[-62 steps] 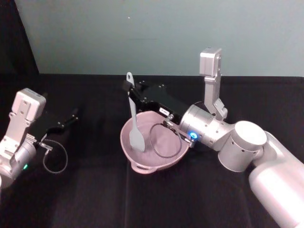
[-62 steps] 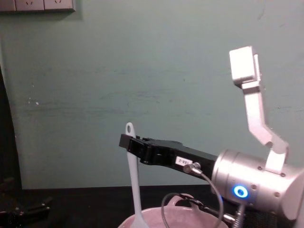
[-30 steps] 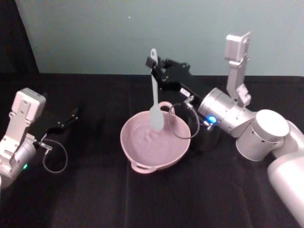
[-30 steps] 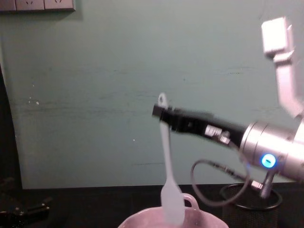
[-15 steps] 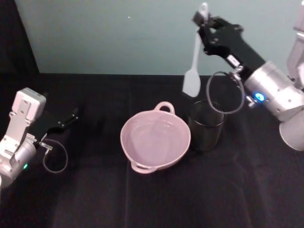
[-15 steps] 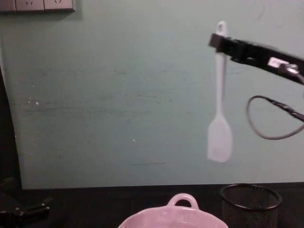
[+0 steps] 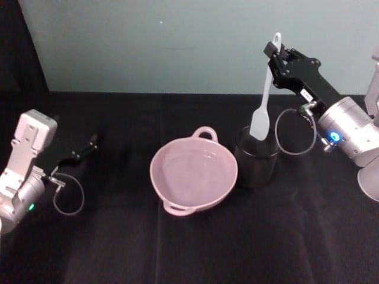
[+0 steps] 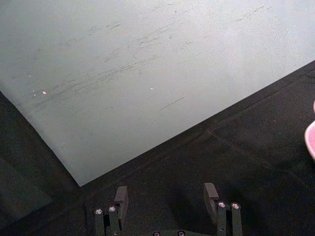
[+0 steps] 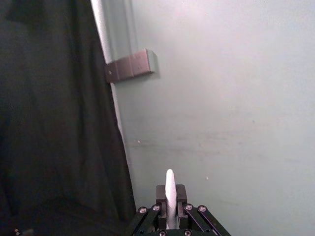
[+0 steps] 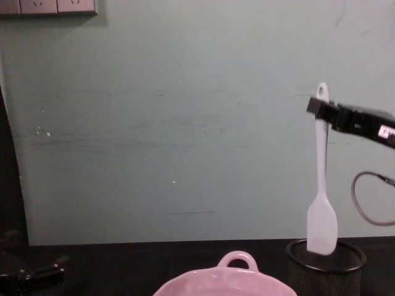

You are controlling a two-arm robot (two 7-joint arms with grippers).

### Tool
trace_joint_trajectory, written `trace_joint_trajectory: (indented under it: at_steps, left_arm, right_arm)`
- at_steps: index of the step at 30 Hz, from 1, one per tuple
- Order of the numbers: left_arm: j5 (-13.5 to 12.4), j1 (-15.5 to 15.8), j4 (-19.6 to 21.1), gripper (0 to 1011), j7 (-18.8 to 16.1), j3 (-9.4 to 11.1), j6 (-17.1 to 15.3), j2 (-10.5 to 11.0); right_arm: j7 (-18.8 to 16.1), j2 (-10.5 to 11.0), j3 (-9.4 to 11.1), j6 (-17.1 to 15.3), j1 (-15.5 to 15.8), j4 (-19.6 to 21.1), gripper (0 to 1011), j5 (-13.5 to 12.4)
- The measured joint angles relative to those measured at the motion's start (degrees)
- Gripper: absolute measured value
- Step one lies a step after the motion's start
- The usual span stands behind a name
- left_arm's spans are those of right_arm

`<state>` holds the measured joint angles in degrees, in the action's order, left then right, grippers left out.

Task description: Use the one hand to pick up the spoon and stir the clear water in the bowl.

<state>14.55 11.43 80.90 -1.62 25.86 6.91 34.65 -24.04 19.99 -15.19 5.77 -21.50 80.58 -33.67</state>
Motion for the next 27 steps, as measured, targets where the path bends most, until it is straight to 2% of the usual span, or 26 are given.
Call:
trace_joint_trajectory:
  at_steps: [7,14,21,27]
  left_arm:
    - [0.0,0.0,0.0,1011,0.0,0.0,0.0,0.0]
    - [0.0,0.0,0.0,1011,0.0,0.0,0.0,0.0]
    - [0.0,0.0,0.0,1011,0.0,0.0,0.0,0.0]
    - [0.0,0.0,0.0,1011,0.0,0.0,0.0,0.0]
  right_arm:
    - [0.3,-2.1,0.3,0.8,0.2,-4.0,126,-0.3]
    - [-0.4,-4.7,1.1,0.3,0.8,-8.5,126,-3.3]
    - [-0.2,-5.8,2.2,-0.3,1.5,-9.7,126,-5.4]
    - [1.9,-6.5,3.7,-1.8,3.2,-8.6,126,-7.9]
